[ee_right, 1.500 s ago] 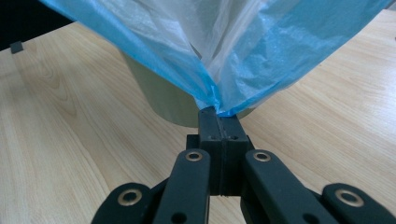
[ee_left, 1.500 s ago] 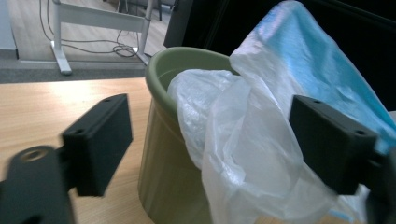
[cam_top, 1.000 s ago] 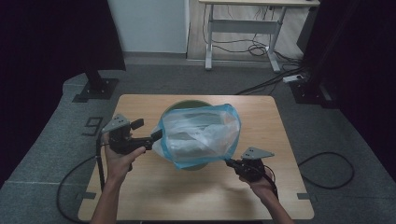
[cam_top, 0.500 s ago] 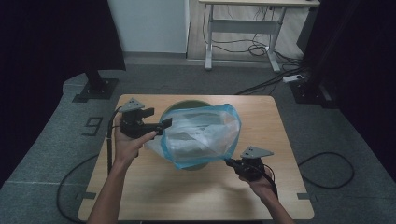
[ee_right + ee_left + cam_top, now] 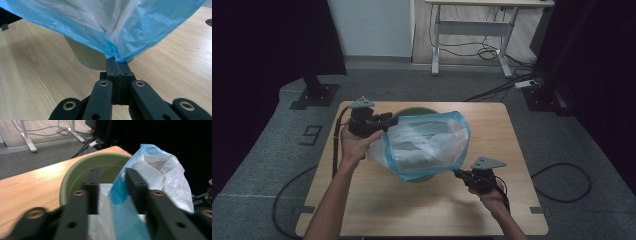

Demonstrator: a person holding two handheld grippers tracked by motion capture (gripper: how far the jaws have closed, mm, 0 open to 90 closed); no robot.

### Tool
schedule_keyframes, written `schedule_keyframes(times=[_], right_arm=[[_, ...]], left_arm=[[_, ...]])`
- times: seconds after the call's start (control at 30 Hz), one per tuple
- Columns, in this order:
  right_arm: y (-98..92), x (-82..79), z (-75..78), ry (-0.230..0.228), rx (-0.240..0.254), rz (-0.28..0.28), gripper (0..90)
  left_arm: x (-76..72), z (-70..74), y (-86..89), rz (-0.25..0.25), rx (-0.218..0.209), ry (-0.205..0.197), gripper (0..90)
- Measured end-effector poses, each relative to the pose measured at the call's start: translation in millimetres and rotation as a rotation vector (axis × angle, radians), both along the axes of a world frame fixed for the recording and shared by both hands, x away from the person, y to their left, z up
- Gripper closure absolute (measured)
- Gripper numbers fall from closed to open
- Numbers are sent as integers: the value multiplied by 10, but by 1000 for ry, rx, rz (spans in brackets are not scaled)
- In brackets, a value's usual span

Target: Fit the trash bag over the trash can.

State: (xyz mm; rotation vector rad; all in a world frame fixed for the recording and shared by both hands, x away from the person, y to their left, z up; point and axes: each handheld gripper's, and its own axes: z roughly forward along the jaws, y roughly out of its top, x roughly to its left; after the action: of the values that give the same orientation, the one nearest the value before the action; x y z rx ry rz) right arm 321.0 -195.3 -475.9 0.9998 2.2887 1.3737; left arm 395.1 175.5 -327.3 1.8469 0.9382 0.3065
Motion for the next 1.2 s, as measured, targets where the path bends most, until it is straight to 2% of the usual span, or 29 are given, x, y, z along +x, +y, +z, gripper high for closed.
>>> schedule_keyframes(times=[0.03, 0.13, 0.2, 0.3, 0.37, 0.57, 0.63, 0.8, 1.0, 1.07, 1.2], right_arm=[[-3, -4, 0, -1, 2, -1, 887], [-19, -17, -2, -7, 7, -4, 887], [-29, -26, -7, -12, 11, -7, 887], [-43, -34, -16, -15, 15, -11, 887], [-62, -42, -31, -20, 21, -16, 887], [-81, -55, -47, -23, 27, -22, 887], [-79, -60, -64, -22, 27, -26, 887], [-52, -72, -115, -20, 16, -23, 887], [-25, -93, -171, -16, 20, -9, 884], [-51, -135, -127, -46, 38, -18, 736], [-192, -203, 23, -91, 78, -61, 601]], left_arm=[[28, -24, 14, -11, -13, 14, 738], [47, -49, 32, -11, -22, 14, 862], [56, -74, 52, 2, -29, -2, 893], [68, -87, 73, 19, -37, -17, 896], [93, -94, 120, 51, -65, -39, 897], [128, -83, 184, 101, -103, -77, 897], [151, -68, 234, 134, -127, -97, 897], [193, -83, 309, 176, -142, -109, 896], [186, -116, 335, 174, -149, -104, 897], [159, -131, 325, 162, -142, -104, 896], [122, -126, 312, 148, -144, -112, 896]])
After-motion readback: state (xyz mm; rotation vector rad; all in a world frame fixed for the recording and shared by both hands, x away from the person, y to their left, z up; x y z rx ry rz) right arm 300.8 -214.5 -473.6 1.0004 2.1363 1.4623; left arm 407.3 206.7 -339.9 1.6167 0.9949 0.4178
